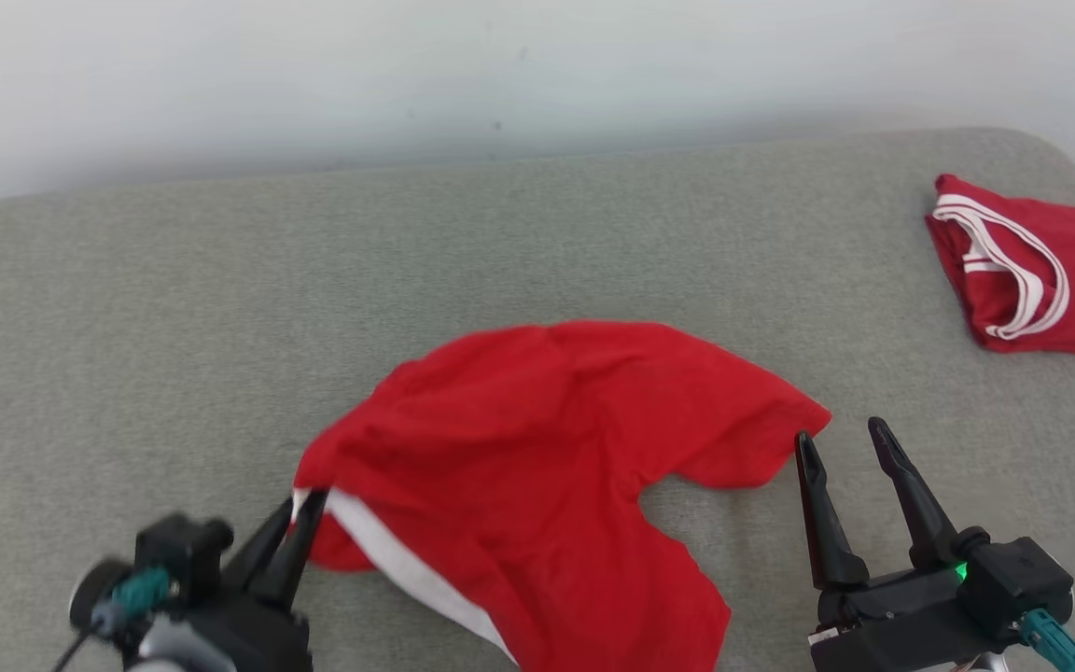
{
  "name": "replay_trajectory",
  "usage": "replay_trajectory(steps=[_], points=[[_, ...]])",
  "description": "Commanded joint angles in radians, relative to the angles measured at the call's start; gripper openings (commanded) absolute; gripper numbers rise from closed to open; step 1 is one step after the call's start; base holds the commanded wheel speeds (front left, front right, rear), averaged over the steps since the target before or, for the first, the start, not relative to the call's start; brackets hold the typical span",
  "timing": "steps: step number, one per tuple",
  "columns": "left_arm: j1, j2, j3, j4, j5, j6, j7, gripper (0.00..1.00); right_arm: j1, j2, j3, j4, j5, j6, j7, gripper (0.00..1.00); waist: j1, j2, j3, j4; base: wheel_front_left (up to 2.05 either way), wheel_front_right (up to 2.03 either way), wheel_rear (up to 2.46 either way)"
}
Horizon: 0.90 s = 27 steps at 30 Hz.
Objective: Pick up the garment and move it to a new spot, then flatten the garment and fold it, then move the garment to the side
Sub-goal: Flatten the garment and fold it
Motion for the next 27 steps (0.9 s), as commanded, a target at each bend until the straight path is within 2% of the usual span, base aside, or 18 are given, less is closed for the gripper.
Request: replay_trajectory(steps=[1,5,9,10,11,12,17,24,27], points=[[0.039,0.001,0.015,-0.011,-0.009,0.012,-0.001,0.0,0.003,-0.005,-0.002,0.004,0.005,-0.003,-0.001,1.0,0.0001,-0.0001,-0.018,0.029,0.0,0.0,0.0],[0.153,-0.015,0.047,-0.028,-0.02,0.029,-0.002,0.0,0.014,-0.003,-0.003,0.02,0.008,-0.003,-0.001,1.0,0.0001,-0.0001,-0.02,0.035,0.0,0.0,0.0],[0.229,-0.047,0.069,-0.017,-0.021,0.023,-0.001,0.0,0.021,-0.002,-0.004,0.032,0.01,-0.003,-0.001,1.0,0.0001,-0.0001,-0.025,0.036,0.0,0.0,0.0],[0.235,-0.053,0.074,-0.013,-0.011,0.021,-0.002,0.16,0.023,-0.002,-0.005,0.034,0.01,-0.003,-0.001,1.0,0.0001,-0.0001,-0.029,0.036,0.0,0.0,0.0],[0.238,-0.062,0.084,-0.015,-0.001,0.022,-0.002,0.85,0.025,-0.002,-0.006,0.036,0.011,-0.003,-0.001,1.0,0.0001,-0.0001,-0.032,0.036,0.0,0.0,0.0],[0.241,-0.073,0.095,-0.02,0.006,0.024,-0.002,1.0,0.026,-0.004,-0.007,0.038,0.012,-0.003,-0.001,1.0,0.0001,-0.0001,-0.037,0.038,0.0,0.0,0.0],[0.253,-0.113,0.215,-0.102,0.065,0.028,-0.002,1.0,0.033,-0.011,-0.017,0.045,0.013,-0.003,-0.001,1.0,0.0001,-0.0001,-0.059,0.044,0.0,0.0,0.0],[0.307,-0.197,0.48,-0.257,0.188,0.036,-0.001,1.0,0.046,-0.021,-0.02,0.041,0.016,-0.003,-0.001,1.0,0.0001,-0.0001,-0.082,0.042,0.0,0.0,0.0],[0.345,-0.229,0.571,-0.29,0.244,0.025,-0.001,1.0,0.061,-0.019,-0.027,0.042,0.016,-0.003,-0.001,1.0,0.0001,-0.0001,-0.096,0.039,0.0,0.0,0.0]])
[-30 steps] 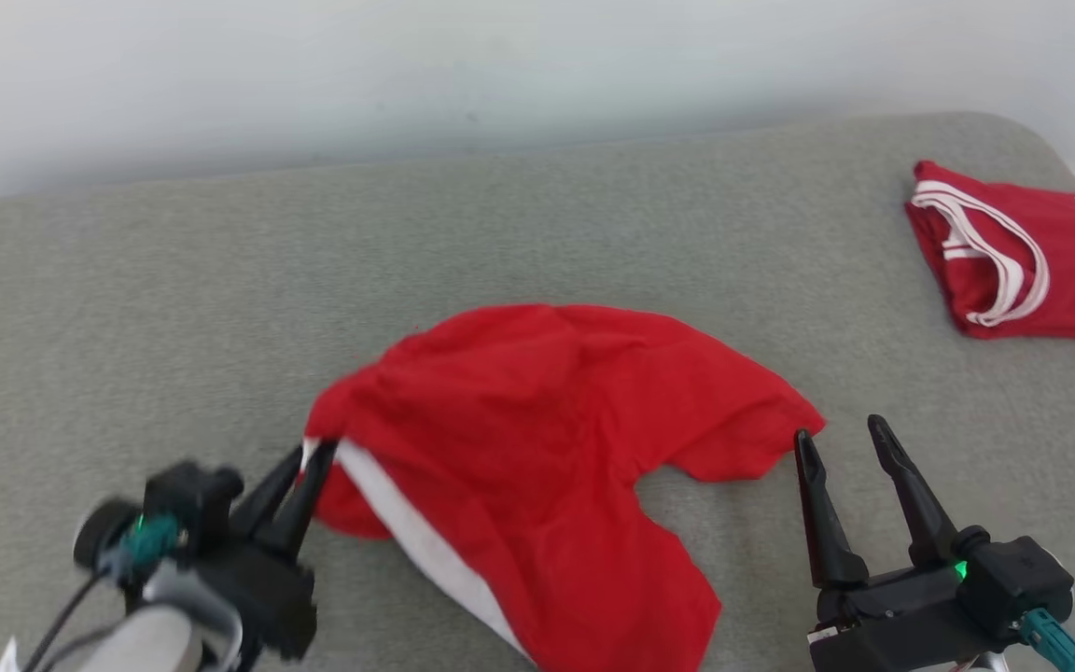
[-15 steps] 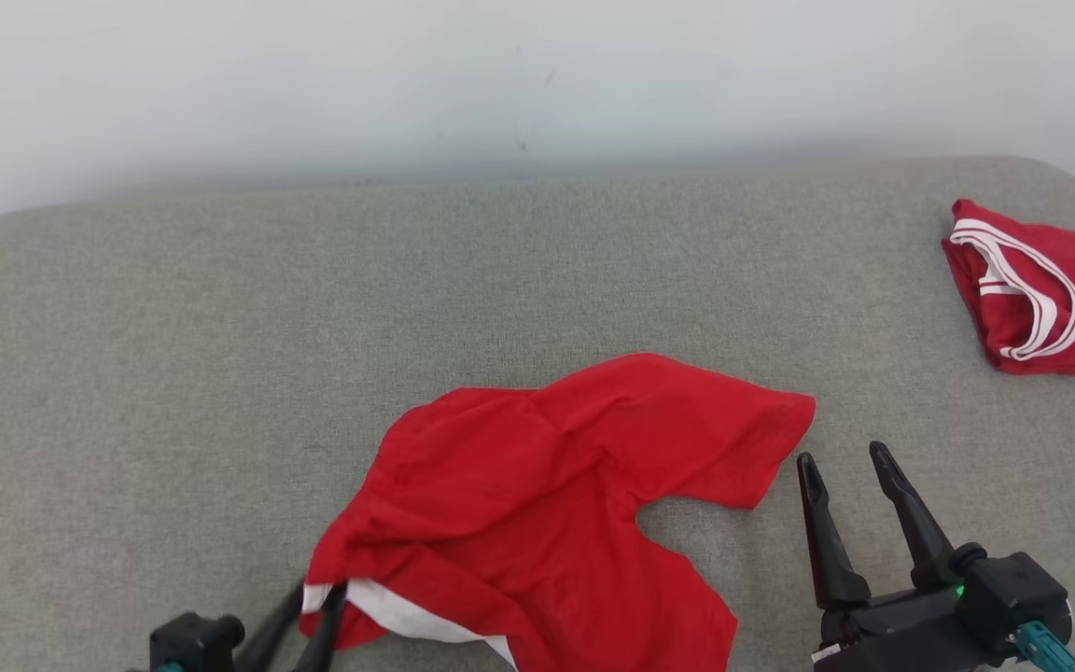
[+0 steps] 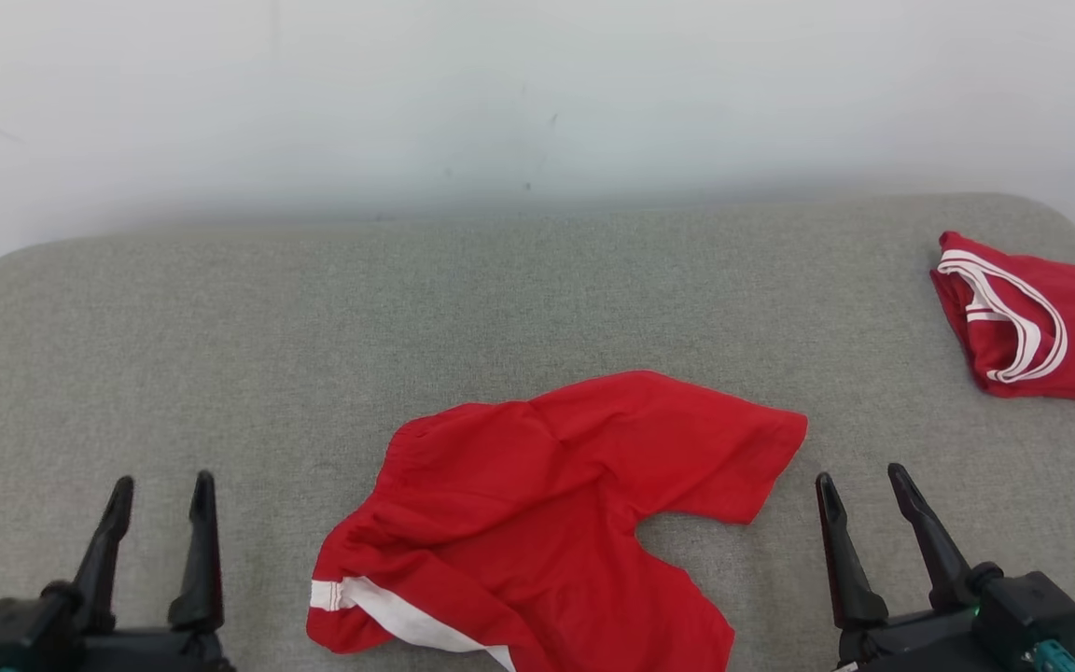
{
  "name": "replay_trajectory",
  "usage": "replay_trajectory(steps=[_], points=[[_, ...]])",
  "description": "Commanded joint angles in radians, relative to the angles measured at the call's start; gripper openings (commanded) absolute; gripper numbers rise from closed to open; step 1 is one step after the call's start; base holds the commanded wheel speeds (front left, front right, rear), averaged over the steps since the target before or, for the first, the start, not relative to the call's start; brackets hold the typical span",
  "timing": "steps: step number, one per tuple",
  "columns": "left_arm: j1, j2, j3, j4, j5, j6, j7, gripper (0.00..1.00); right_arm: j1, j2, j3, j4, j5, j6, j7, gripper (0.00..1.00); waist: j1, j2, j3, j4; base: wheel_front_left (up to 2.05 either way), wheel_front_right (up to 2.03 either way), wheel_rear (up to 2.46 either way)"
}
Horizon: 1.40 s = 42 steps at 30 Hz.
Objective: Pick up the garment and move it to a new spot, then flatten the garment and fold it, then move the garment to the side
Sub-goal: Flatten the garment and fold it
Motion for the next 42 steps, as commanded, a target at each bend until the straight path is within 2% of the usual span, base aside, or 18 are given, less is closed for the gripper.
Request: replay_trajectory(steps=[1,8,15,27,34,35,36,39,42], points=[[0.027,-0.009,0.029,-0.006,0.025,-0.01,0.0,1.0,0.018,-0.002,-0.005,0.0,0.004,-0.003,-0.001,1.0,0.0001,0.0,-0.011,-0.002,0.0,0.0,0.0],[0.099,-0.052,0.131,0.004,0.111,-0.065,0.0,1.0,0.067,0.002,-0.023,0.007,0.012,-0.003,-0.001,1.0,0.0001,0.0,-0.037,0.0,0.0,0.0,0.0],[0.107,-0.094,0.163,0.024,0.146,-0.094,0.0,1.0,0.077,-0.008,-0.006,0.043,0.02,-0.003,-0.001,1.0,0.0001,0.0,-0.047,0.007,0.0,0.0,0.0],[0.076,-0.123,0.142,0.03,0.178,-0.102,0.0,1.0,0.022,-0.002,0.144,0.305,0.046,-0.003,0.014,1.0,0.0001,0.0,-0.035,0.046,0.0,0.0,0.0],[0.05,-0.107,0.111,0.037,0.157,-0.101,0.0,1.0,-0.071,0.032,0.204,0.503,0.065,-0.003,0.008,1.0,0.0001,0.0,0.003,0.07,0.0,0.0,0.0],[0.047,-0.106,0.107,0.038,0.158,-0.102,0.0,1.0,-0.081,0.037,0.208,0.534,0.068,-0.003,0.008,0.42,0.0001,0.0,0.008,0.073,0.0,0.0,0.0],[0.044,-0.105,0.103,0.039,0.157,-0.102,0.0,1.0,-0.093,0.04,0.211,0.559,0.071,-0.003,0.008,0.0,0.0001,0.0,0.011,0.076,0.0,0.0,0.0],[0.034,-0.105,0.096,0.042,0.153,-0.102,0.0,1.0,-0.134,0.042,0.203,0.595,0.082,-0.003,0.002,0.0,0.0001,0.0,0.019,0.083,0.0,0.0,0.0],[0.027,-0.104,0.096,0.047,0.148,-0.102,0.0,1.0,-0.175,0.02,0.174,0.567,0.084,-0.003,-0.002,0.0,0.0001,0.0,0.025,0.084,0.0,0.0,0.0]])
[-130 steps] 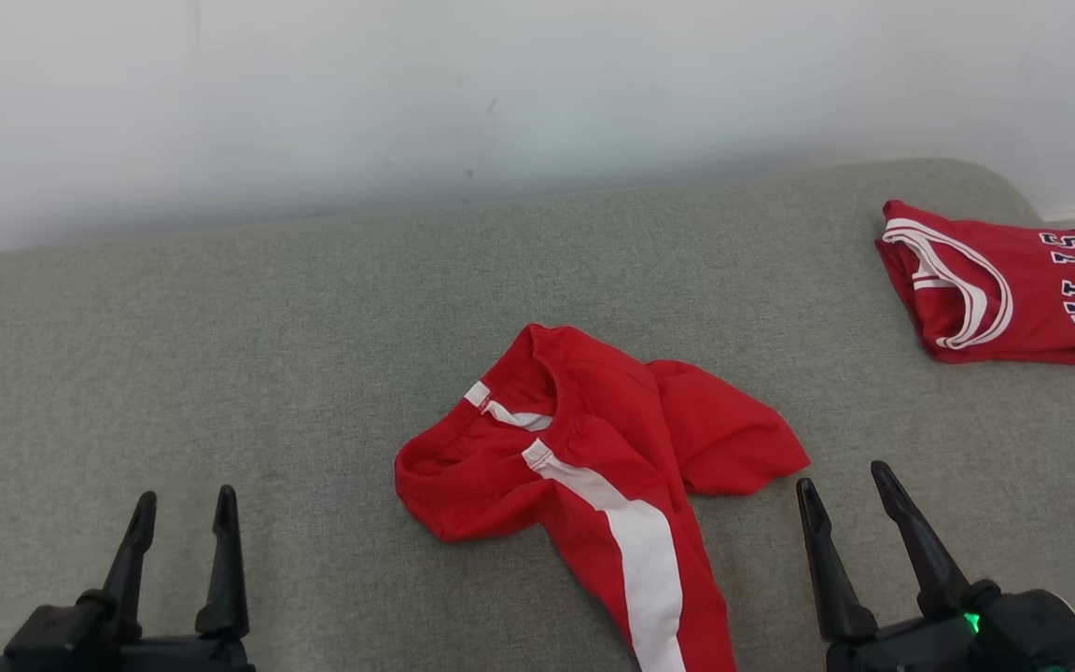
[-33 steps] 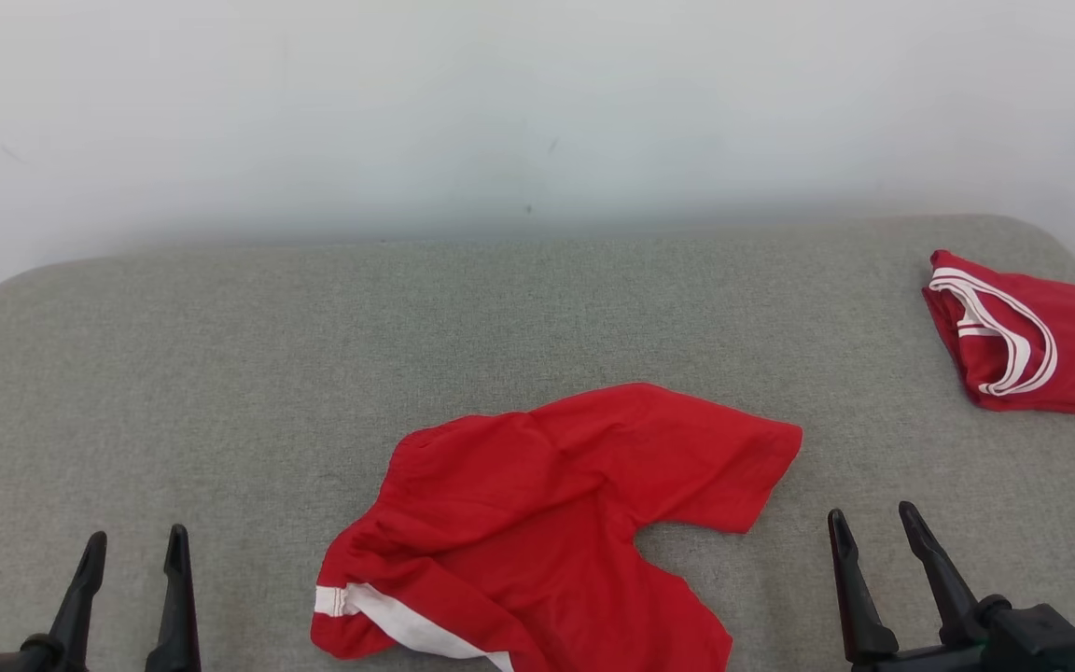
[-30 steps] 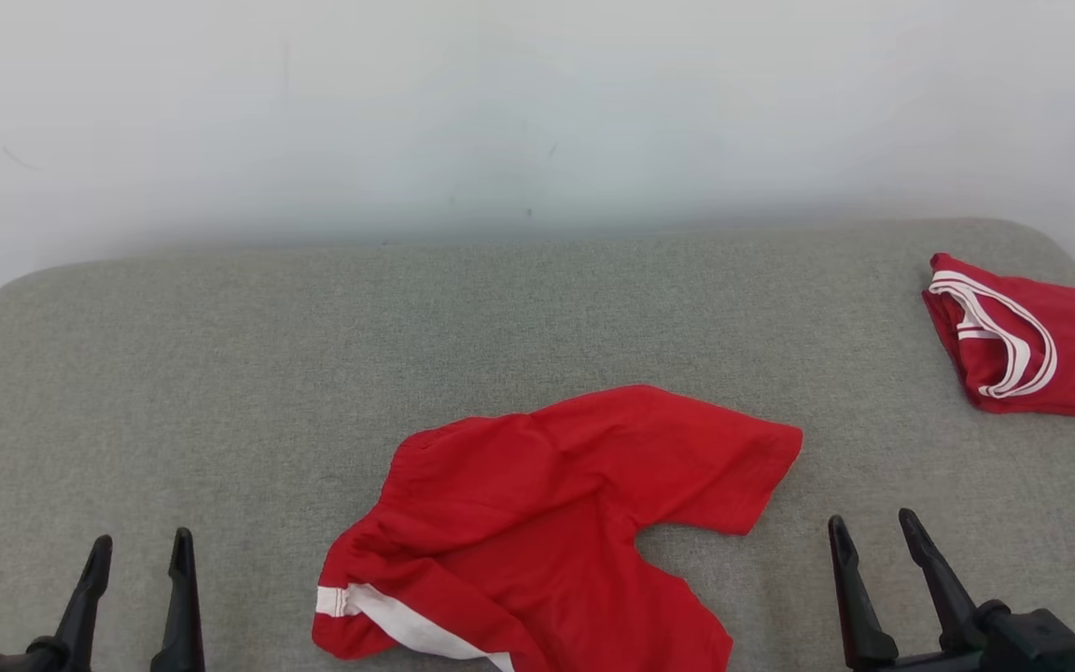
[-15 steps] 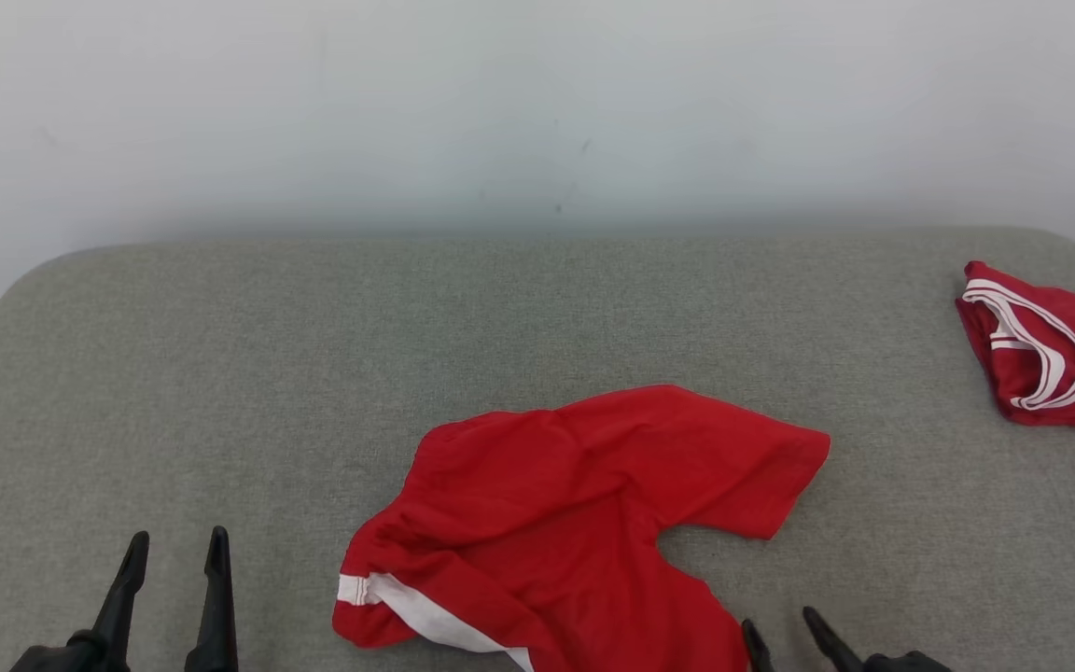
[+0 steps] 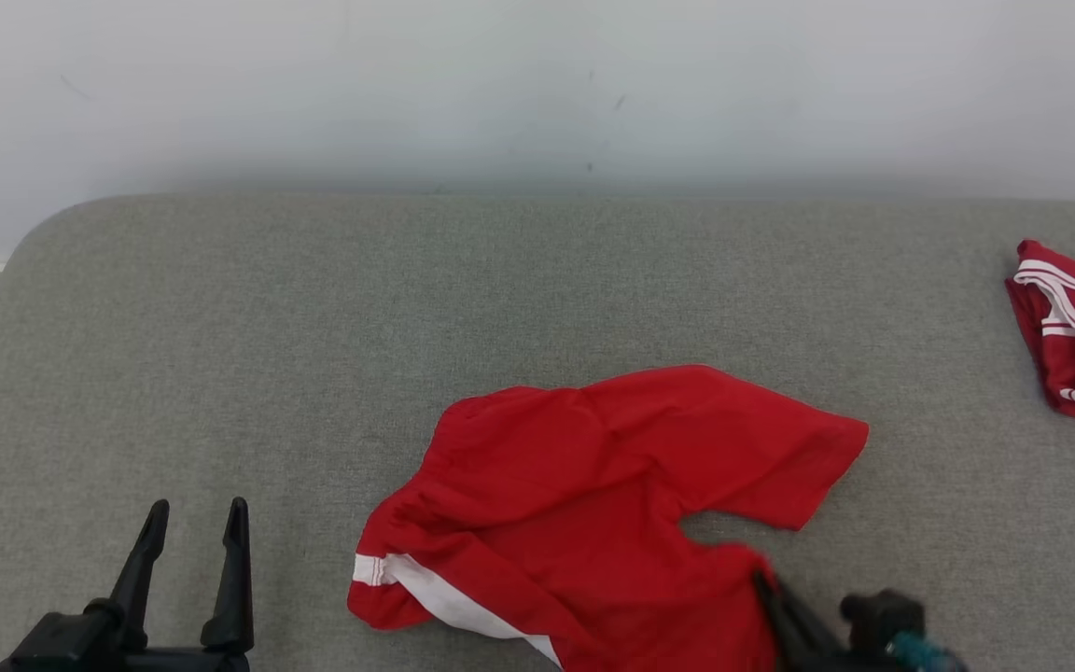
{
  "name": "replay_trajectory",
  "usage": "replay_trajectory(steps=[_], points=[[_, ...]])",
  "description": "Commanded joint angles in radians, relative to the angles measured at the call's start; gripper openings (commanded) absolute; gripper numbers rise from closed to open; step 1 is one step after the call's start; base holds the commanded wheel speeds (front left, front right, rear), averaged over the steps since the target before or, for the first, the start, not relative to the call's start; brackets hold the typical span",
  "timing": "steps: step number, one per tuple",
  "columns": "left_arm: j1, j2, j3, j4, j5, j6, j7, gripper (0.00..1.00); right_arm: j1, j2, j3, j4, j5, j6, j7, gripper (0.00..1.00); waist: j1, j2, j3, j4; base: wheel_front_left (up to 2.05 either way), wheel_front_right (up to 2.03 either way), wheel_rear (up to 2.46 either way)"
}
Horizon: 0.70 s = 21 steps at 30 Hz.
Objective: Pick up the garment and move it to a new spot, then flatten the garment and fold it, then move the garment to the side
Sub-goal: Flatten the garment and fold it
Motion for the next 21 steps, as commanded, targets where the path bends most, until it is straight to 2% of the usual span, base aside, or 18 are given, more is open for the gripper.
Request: replay_trajectory(steps=[1,7,12,17,19,21], points=[[-0.013,0.003,0.001,0.004,-0.003,0.001,0.0,1.0,-0.031,-0.026,-0.027,-0.036,0.003,-0.003,-0.005,0.0,-0.0001,0.0,0.006,0.002,0.0,0.0,0.0],[-0.027,-0.006,-0.012,0.009,-0.007,0.001,0.0,1.0,-0.12,-0.101,-0.077,-0.092,0.003,-0.003,-0.005,0.0,-0.0001,0.0,0.013,0.015,0.0,0.0,0.0],[-0.045,-0.01,-0.034,0.015,-0.012,0.001,0.0,1.0,-0.236,-0.16,-0.063,-0.024,0.005,-0.003,-0.001,0.0,-0.0001,0.0,0.032,0.041,0.0,0.0,0.0],[-0.055,-0.014,-0.041,0.022,-0.016,0.001,0.0,1.0,-0.323,-0.174,-0.05,0.078,0.02,-0.003,0.006,0.0,-0.0001,0.0,0.047,0.052,0.0,0.0,0.0],[-0.061,-0.018,-0.043,0.024,-0.016,0.001,0.0,1.0,-0.357,-0.176,-0.033,0.126,0.014,-0.003,0.007,1.0,-0.0001,0.0,0.051,0.055,0.0,0.0,0.0],[-0.061,-0.019,-0.04,0.026,-0.017,0.001,0.0,1.0,-0.384,-0.181,-0.028,0.149,0.003,-0.003,0.0,1.0,-0.0001,0.0,0.05,0.051,0.0,0.0,0.0]])
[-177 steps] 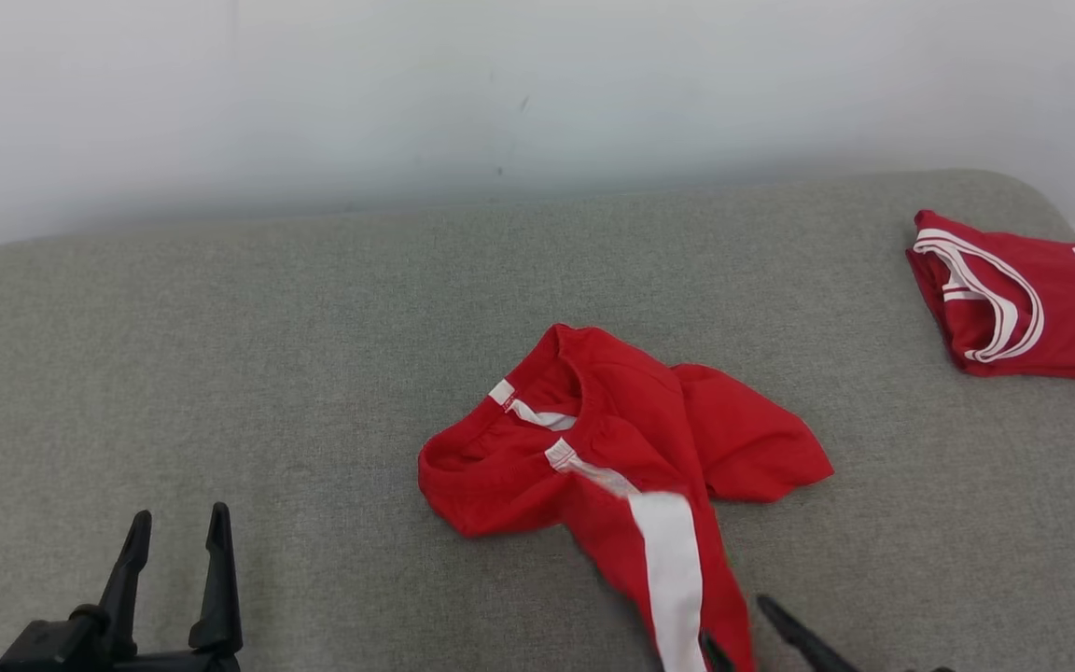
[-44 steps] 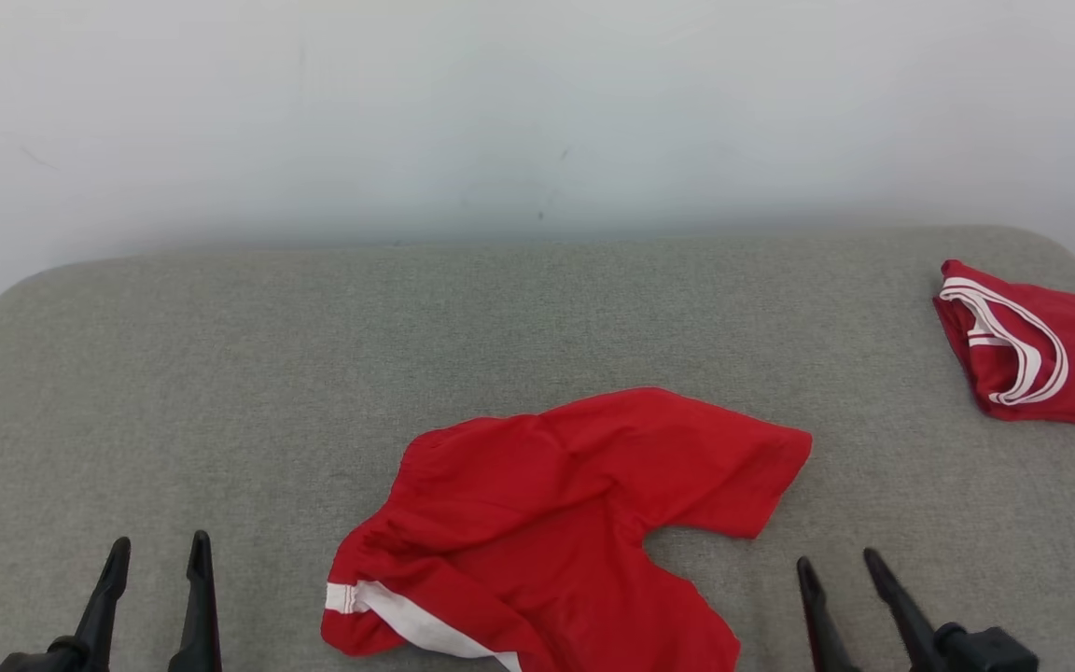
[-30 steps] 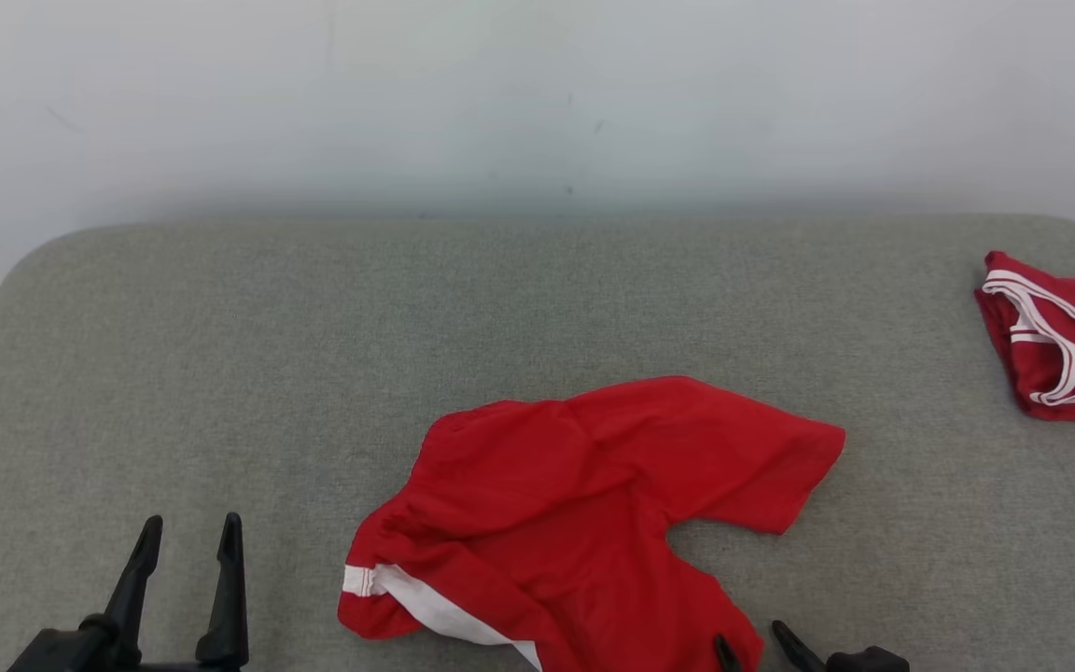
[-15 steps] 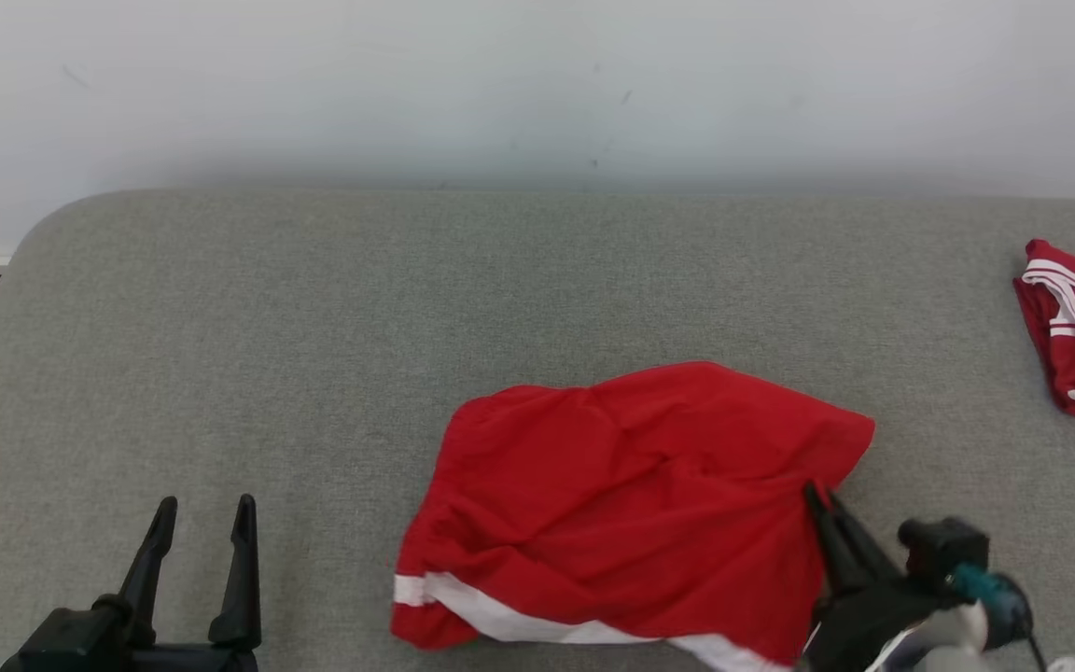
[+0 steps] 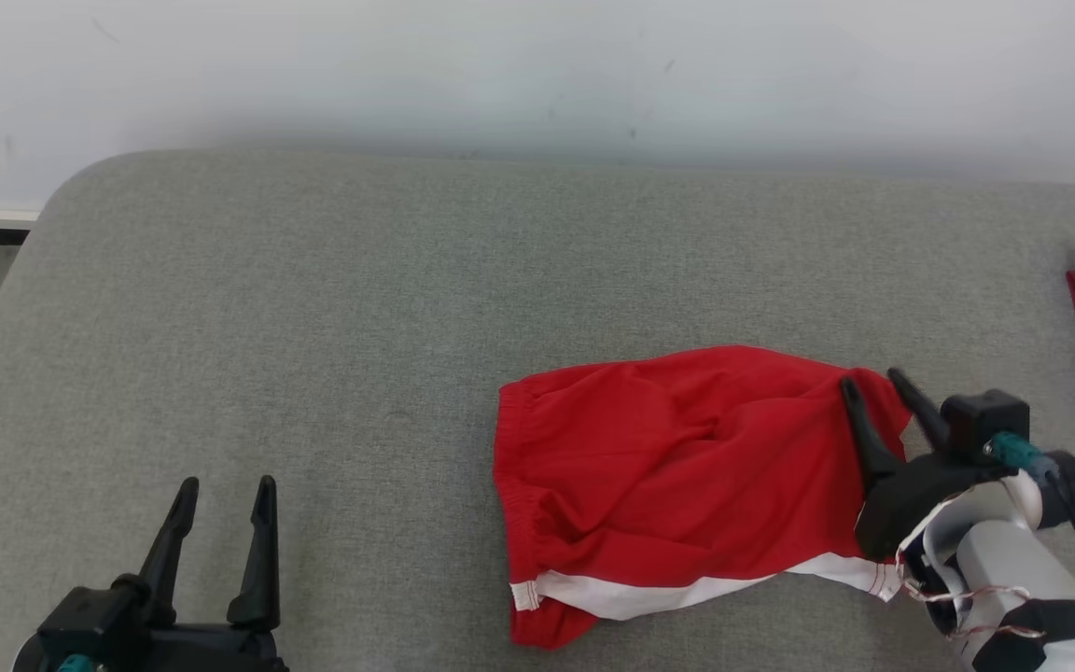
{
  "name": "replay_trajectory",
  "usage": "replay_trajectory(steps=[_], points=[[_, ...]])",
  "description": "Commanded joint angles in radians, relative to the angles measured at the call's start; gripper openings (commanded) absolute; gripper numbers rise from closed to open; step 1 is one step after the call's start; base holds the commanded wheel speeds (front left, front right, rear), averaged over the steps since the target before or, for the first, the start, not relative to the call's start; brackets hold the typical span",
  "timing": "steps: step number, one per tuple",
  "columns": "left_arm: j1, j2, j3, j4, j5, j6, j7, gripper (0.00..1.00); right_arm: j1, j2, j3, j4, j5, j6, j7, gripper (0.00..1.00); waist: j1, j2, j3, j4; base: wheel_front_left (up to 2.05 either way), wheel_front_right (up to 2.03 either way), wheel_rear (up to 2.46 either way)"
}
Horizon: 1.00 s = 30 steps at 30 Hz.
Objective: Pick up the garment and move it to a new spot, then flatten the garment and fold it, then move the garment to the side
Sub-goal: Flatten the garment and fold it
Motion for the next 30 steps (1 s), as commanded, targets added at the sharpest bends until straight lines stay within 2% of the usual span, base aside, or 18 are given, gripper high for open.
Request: replay_trajectory(steps=[1,3,7,18,23,30], points=[[-0.008,0.0,0.009,0.0,-0.002,0.001,0.0,1.0,-0.02,-0.01,-0.003,-0.004,-0.015,-0.003,-0.009,1.0,-0.0002,-0.0002,-0.003,-0.009,0.0,0.0,0.0],[-0.003,0.0,0.015,0.002,-0.003,0.001,0.0,1.0,-0.011,0.002,-0.029,-0.022,-0.004,-0.003,-0.011,1.0,-0.0002,-0.0002,-0.01,-0.022,0.0,0.0,0.0],[0.009,0.006,0.028,0.004,-0.004,0.001,0.0,1.0,0.063,0.01,-0.086,-0.144,0.001,-0.003,-0.012,1.0,-0.0002,-0.0002,-0.037,-0.049,0.0,0.0,0.0],[0.055,0.005,0.058,0.001,0.01,0.001,0.0,1.0,0.357,0.064,-0.199,-0.541,-0.044,-0.003,-0.013,1.0,-0.0002,-0.0002,-0.094,-0.117,0.0,0.0,0.0],[0.073,0.007,0.059,0.025,-0.002,0.001,0.0,1.0,0.466,0.103,-0.216,-0.647,-0.055,-0.003,-0.011,1.0,-0.0002,-0.0002,-0.11,-0.131,0.0,0.0,0.0],[0.093,0.009,0.051,0.027,0.007,0.001,0.0,1.0,0.577,0.146,-0.226,-0.725,-0.072,-0.003,-0.011,1.0,-0.0002,-0.0002,-0.125,-0.135,0.0,0.0,0.0]])
